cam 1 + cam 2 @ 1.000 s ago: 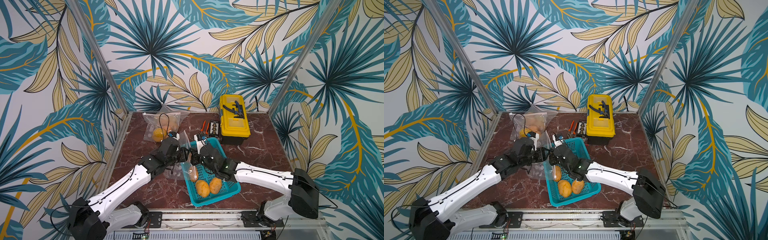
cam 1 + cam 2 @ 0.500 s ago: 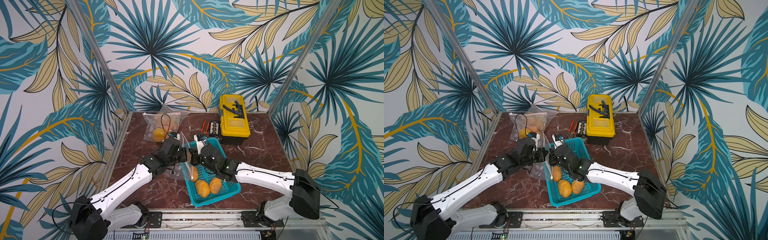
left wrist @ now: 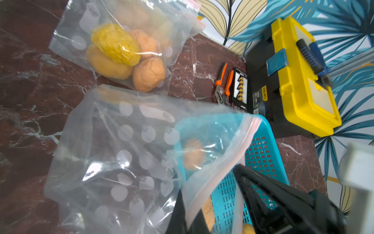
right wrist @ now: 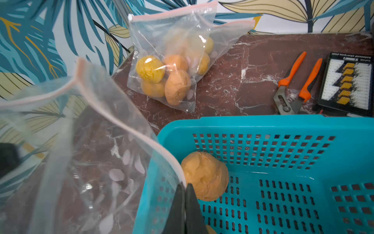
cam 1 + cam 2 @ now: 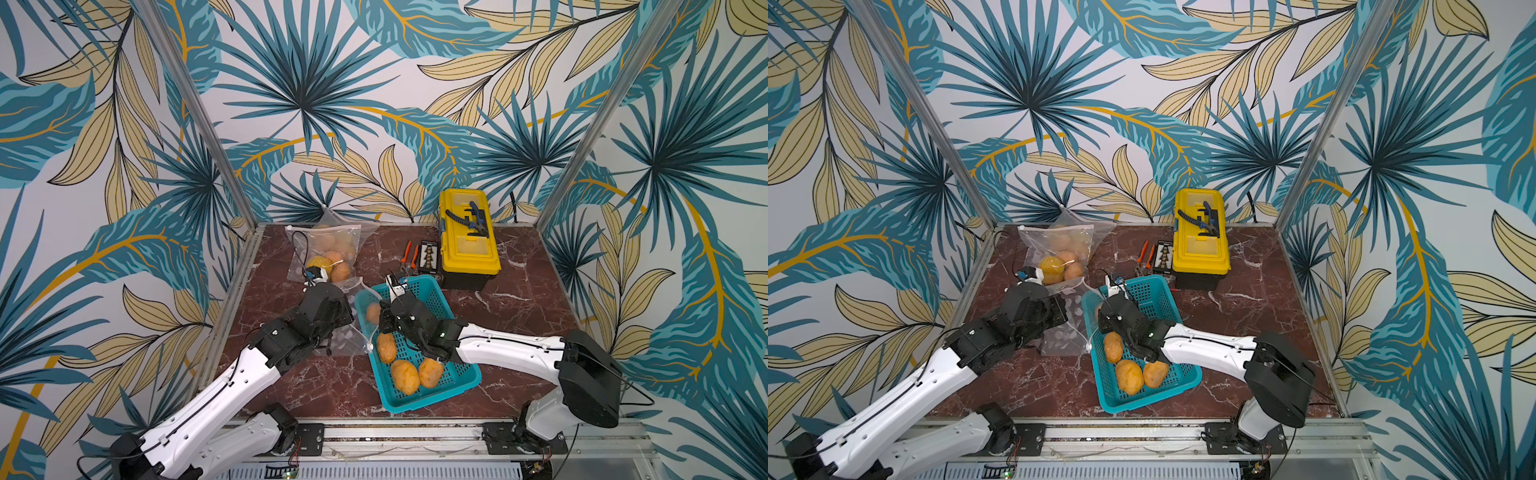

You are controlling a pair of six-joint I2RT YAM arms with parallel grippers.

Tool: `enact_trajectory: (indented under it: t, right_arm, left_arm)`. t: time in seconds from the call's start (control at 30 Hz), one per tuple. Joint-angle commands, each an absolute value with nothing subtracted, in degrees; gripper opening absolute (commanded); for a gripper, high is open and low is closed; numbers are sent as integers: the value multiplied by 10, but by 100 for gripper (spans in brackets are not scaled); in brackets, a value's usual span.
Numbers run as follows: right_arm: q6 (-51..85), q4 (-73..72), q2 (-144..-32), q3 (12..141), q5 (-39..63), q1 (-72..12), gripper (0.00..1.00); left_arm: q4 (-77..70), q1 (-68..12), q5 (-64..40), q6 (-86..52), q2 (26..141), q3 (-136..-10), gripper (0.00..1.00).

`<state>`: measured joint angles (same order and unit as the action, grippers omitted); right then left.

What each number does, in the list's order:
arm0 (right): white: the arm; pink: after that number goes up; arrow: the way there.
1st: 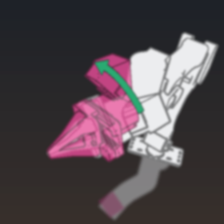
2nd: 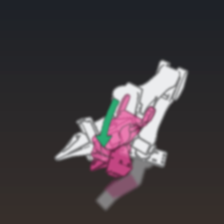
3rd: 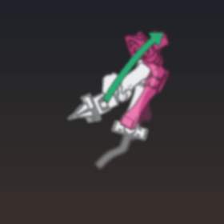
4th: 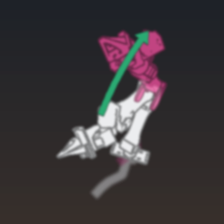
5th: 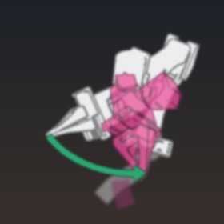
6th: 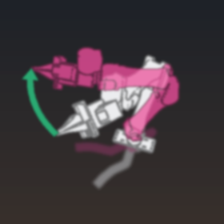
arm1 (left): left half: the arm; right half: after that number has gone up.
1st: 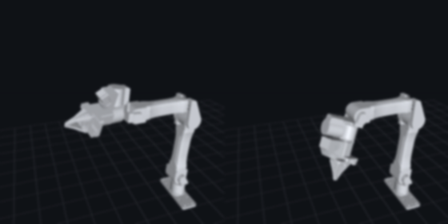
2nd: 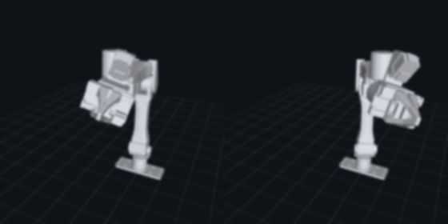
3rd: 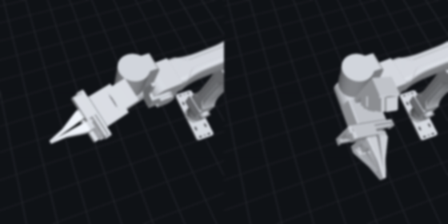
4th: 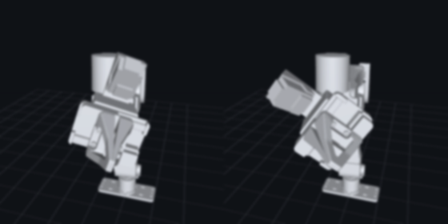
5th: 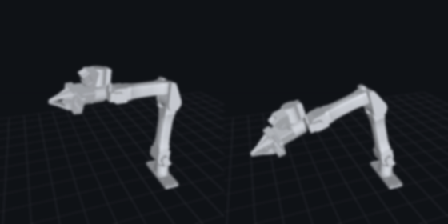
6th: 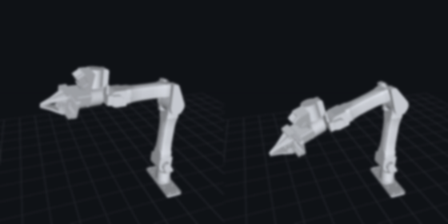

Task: Put the potatoes into a zipper bag and zip it
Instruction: Open the zipper of the food storage bag.

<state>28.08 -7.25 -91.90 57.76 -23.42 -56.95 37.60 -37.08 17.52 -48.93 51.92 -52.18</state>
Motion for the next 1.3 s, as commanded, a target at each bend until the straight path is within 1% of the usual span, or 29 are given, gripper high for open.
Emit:
enact_trajectory:
  t: [0.0,0.07,0.17,0.33,0.37,0.43,0.6,0.67,0.9,1.1,1.27]
  right_arm:
    - [290,-56,-937,574,-271,-570,0]
    - [289,-58,-941,572,-275,-570,0]
    - [283,-75,-941,566,-248,-570,0]
    - [281,-81,-931,570,-210,-570,0]
    - [280,-83,-929,572,-201,-569,2]
    - [278,-86,-927,575,-187,-569,12]
    - [273,-78,-926,586,-176,-570,44]
    - [271,-75,-925,587,-177,-570,52]
    - [266,-73,-905,585,-158,-570,71]
    - [253,-109,-875,563,-126,-569,88]
    - [244,-118,-838,550,-113,-570,95]
  left_arm:
    - [401,-370,228,-503,448,-503,0]
    - [417,-370,255,-518,416,-494,0]
    - [428,-371,264,-520,397,-494,0]
    - [427,-371,238,-513,453,-514,0]
    - [427,-370,234,-512,470,-521,0]
    - [428,-371,225,-512,500,-530,0]
    - [428,-371,203,-513,540,-543,0]
    - [427,-371,200,-516,546,-543,0]
    - [427,-370,203,-528,562,-541,0]
    - [428,-371,202,-532,582,-545,0]
    - [427,-370,200,-532,593,-549,0]
